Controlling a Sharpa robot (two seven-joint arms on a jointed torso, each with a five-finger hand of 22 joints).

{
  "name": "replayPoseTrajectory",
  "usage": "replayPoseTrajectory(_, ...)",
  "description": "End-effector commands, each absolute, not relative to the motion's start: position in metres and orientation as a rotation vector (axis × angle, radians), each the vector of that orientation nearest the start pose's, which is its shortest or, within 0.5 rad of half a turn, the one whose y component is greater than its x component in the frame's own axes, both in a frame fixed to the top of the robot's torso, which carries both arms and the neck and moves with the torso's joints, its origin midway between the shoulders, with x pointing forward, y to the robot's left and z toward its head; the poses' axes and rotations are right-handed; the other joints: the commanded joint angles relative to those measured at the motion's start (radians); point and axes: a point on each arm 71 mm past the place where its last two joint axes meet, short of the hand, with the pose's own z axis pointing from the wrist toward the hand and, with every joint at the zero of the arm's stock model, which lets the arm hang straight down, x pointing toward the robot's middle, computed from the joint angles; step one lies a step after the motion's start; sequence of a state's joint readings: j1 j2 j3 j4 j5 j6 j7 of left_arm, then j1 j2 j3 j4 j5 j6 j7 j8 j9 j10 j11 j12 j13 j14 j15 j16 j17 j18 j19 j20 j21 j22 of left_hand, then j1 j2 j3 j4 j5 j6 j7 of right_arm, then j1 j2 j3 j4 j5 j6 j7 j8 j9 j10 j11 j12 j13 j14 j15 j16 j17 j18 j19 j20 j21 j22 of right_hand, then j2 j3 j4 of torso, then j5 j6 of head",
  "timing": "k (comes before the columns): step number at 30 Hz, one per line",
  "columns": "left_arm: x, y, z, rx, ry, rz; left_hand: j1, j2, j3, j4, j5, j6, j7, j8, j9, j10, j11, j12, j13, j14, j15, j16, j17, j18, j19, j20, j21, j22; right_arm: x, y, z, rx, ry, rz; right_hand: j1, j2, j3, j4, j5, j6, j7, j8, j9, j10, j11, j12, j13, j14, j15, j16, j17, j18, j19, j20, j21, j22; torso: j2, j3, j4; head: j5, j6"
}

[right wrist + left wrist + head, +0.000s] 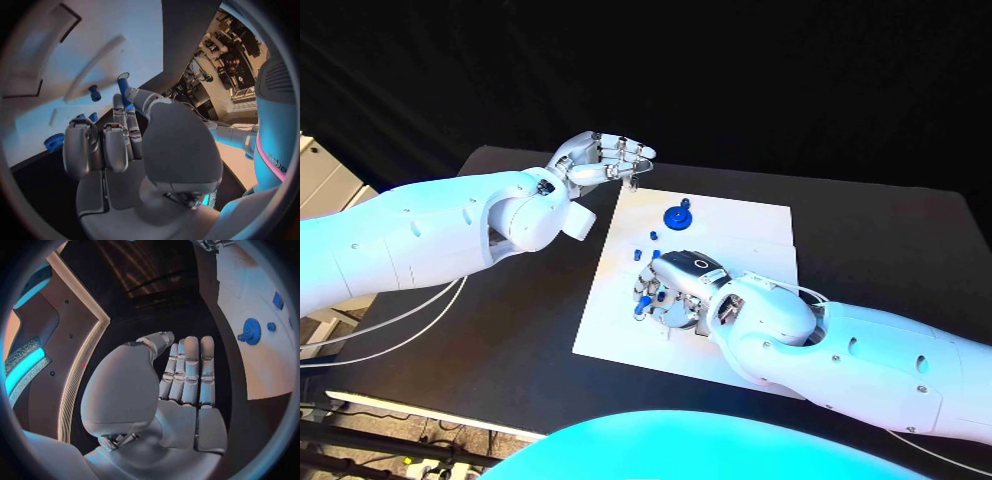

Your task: Assemble the parts on the task board

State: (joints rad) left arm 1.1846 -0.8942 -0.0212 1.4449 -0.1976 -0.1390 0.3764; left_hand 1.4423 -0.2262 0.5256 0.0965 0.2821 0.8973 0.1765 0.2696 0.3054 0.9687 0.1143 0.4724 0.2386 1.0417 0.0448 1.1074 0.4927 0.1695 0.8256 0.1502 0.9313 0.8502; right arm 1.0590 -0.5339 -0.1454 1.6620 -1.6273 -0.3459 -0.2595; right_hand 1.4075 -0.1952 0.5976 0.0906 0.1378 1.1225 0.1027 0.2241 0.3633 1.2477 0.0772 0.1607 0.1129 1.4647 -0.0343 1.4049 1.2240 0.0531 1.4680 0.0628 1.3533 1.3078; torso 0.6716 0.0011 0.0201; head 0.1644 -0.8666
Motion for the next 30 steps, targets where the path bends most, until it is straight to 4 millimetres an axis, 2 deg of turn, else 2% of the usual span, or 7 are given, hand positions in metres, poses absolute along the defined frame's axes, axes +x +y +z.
replayPoseTrajectory(1, 0.4965, 0.2456, -0.1808, -0.907, 1.523, -1.552, 0.009, 0.001, 0.001, -0.005, 0.005, -0.002, 0.003, 0.000, -0.001, -0.006, 0.001, 0.003, -0.002, -0.009, 0.001, -0.004, -0.001, 0.013, 0.002, -0.001, -0.003, 0.001, 0.3739, -0.0197, -0.2514, -0.460, 1.748, 0.895, -0.003, 0.003, 0.001, -0.005, 0.001, 0.001, 0.003, 0.003, 0.048, 0.047, -0.040, -0.002, 0.001, 0.042, -0.006, 0.003, -0.001, -0.012, 0.059, -0.005, -0.006, 0.189, 0.000, 0.0006, -0.0002, 0.001, -0.001)
replayPoseTrajectory(24, 0.4971, 0.2478, -0.1812, -0.910, 1.522, -1.545, 0.008, 0.002, 0.001, -0.005, 0.004, -0.002, 0.004, 0.001, -0.002, -0.006, 0.001, 0.004, -0.002, -0.009, 0.001, -0.004, -0.001, 0.013, 0.002, -0.001, -0.003, 0.002, 0.3675, -0.0175, -0.2505, -0.467, 1.758, 0.923, -0.007, 0.002, 0.000, -0.006, 0.000, 0.000, 0.003, 0.005, 0.051, 0.047, -0.040, -0.004, 0.002, 0.043, -0.006, 0.004, 0.001, -0.013, 0.059, -0.005, -0.004, 0.190, 0.000, -0.0002, -0.0002, 0.003, -0.003)
replayPoseTrajectory(30, 0.4970, 0.2477, -0.1812, -0.909, 1.522, -1.546, 0.008, 0.002, 0.001, -0.005, 0.004, -0.002, 0.004, 0.001, -0.002, -0.006, 0.001, 0.004, -0.002, -0.009, 0.001, -0.004, -0.001, 0.013, 0.002, -0.001, -0.003, 0.002, 0.3687, -0.0162, -0.2523, -0.474, 1.763, 0.910, -0.008, 0.002, 0.000, -0.008, -0.001, -0.001, 0.003, 0.005, 0.052, 0.048, -0.040, -0.005, 0.003, 0.042, -0.006, 0.004, 0.000, -0.013, 0.059, -0.005, -0.004, 0.190, 0.000, -0.0003, -0.0003, 0.000, -0.001)
